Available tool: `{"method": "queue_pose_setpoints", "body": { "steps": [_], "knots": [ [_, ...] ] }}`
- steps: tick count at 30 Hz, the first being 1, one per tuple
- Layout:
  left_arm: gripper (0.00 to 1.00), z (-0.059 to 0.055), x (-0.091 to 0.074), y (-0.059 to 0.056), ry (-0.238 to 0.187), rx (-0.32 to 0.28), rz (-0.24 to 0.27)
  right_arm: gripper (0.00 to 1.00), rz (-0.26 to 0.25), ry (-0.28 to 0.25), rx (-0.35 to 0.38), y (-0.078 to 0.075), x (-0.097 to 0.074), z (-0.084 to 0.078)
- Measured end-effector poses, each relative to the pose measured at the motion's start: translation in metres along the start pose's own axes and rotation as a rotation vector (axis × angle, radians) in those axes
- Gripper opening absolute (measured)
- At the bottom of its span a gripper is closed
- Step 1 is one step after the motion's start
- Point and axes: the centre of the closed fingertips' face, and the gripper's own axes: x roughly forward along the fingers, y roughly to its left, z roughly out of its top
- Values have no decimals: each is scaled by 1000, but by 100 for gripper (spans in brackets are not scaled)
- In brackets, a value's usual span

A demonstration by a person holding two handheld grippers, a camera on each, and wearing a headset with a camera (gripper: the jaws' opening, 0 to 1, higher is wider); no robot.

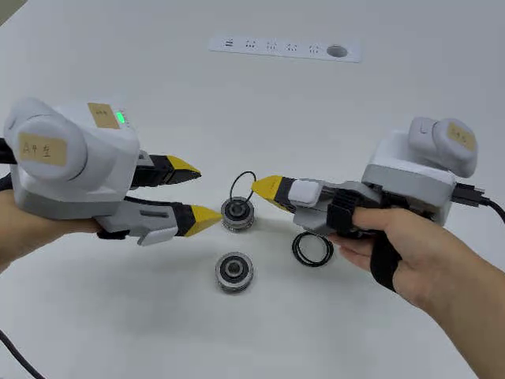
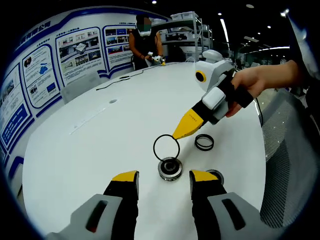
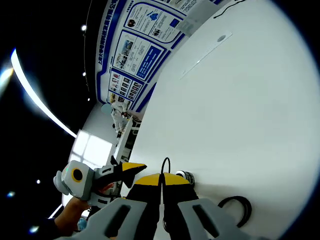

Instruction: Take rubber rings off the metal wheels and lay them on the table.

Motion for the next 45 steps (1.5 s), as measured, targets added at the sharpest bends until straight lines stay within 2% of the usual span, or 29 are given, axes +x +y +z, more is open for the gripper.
{"method": "queue_pose_setpoints", "body": {
  "steps": [3, 6, 10, 14, 18, 21, 26, 30, 34, 42, 45],
  "knots": [
    [51, -1, -7, -3, -5, 0, 14, 2, -17, -22, 19, -7, -13, 3],
    [52, 1, -16, -5, -33, -34, 31, 2, -40, -38, 38, -17, -26, 3],
    [59, 2, -28, -4, -59, -68, 68, 2, -70, -43, 54, -31, -43, -3],
    [62, 6, -40, -4, -115, -132, 101, 2, -90, -48, 93, -41, -55, -13],
    [64, 3, -48, -7, -120, -146, 103, 2, -94, -58, 122, -42, -60, -18],
    [66, 0, -55, -5, -124, -172, 125, 2, -101, -61, 133, -44, -63, -22],
    [68, 7, -67, -9, -185, -212, 142, 2, -132, -54, 136, -53, -67, -28],
    [67, 6, -72, -12, -185, -211, 155, 2, -175, -42, 144, -65, -70, -34],
    [67, 8, -76, -15, -207, -224, 169, 2, -200, -27, 121, -68, -71, -38],
    [67, 3, -80, -25, -210, -241, 180, 10, -251, -5, 58, -75, -72, -39],
    [67, 3, -82, -27, -217, -249, 185, 11, -250, -12, 54, -74, -73, -37]
  ]
}}
